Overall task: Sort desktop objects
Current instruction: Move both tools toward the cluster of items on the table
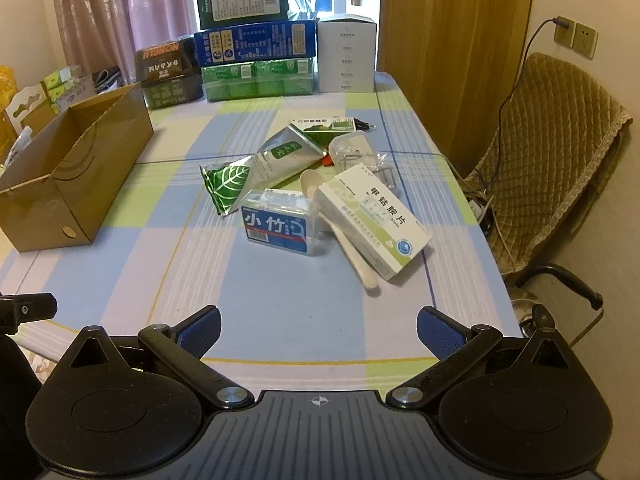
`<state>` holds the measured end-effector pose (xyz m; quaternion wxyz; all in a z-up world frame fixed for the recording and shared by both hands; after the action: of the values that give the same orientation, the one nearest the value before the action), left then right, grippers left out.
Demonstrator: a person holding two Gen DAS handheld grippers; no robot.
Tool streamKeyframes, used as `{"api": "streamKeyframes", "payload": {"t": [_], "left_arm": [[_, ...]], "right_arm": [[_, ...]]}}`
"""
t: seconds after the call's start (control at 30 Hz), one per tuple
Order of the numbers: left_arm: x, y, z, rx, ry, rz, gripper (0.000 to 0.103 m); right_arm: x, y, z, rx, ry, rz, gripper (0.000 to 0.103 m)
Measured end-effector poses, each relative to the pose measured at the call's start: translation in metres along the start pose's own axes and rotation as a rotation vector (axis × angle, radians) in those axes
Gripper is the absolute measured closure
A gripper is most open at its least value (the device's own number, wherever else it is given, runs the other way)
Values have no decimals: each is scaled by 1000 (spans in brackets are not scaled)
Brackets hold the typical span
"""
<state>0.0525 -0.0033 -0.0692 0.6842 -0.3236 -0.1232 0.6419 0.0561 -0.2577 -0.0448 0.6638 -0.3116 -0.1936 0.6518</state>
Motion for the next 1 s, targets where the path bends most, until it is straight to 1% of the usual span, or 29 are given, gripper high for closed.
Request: {"api": "streamKeyframes", "payload": {"t": [0.5,1.0], "left_arm": [[-6,-3,1,4,3,-16,1],[-15,-9,2,2,46,-32,1]], "right_arm": [[-2,-2,0,2,-6,2,2],[-5,-2,-2,9,-15,7,2]]}}
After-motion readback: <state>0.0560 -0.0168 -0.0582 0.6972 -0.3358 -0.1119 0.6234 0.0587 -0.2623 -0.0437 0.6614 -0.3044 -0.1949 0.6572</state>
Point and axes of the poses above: each gripper's, at about its wrist camera, not at the fingertips, and z roughly against the way its jaws point, x to its left, y to its underside, the point moved 8 cm from there along -z, roughly the way its jaws point, and after that the axes turned 14 degrees about y, right-handed, at the moved point
